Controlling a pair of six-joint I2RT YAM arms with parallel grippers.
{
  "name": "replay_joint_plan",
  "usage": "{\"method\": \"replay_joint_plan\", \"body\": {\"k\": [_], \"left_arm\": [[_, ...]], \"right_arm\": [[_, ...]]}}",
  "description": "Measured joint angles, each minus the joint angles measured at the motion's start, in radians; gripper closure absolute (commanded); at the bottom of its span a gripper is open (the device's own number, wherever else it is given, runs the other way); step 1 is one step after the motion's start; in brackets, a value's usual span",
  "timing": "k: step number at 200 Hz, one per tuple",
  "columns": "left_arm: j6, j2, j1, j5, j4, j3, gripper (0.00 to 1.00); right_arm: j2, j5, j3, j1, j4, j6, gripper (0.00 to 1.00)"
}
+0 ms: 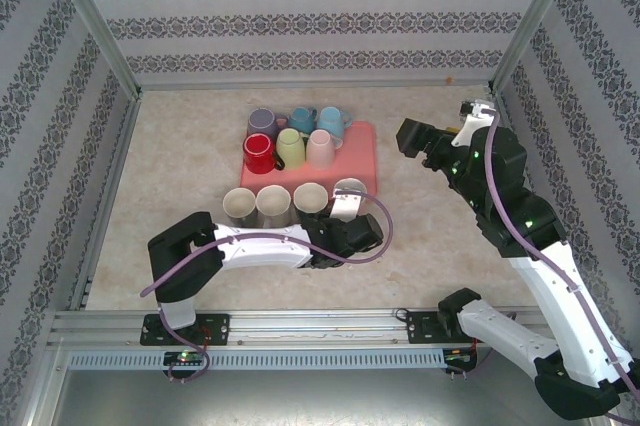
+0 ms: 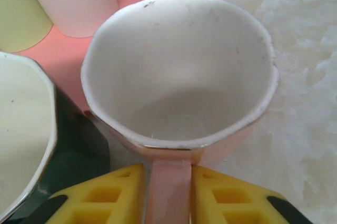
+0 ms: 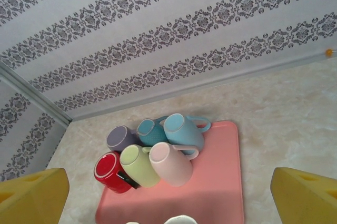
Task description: Turn the mug right side up
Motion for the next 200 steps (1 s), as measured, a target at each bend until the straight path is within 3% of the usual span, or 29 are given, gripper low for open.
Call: {"method": "replay_joint_plan", "body": {"k": [115,200], "left_arm": [[-0.004,-0.009,0.000,0.000,-0.026,0.000,0.56],[0.053,-0.192,0.000,0.052,-0.026,0.000,0.42]], "right_arm": [[-0.012,-0.017,-0.009,0.000,0.009,0.015,0.02],[-0.034,-0.039,-0.008,0.000,0.008,0.018,0.02]]}}
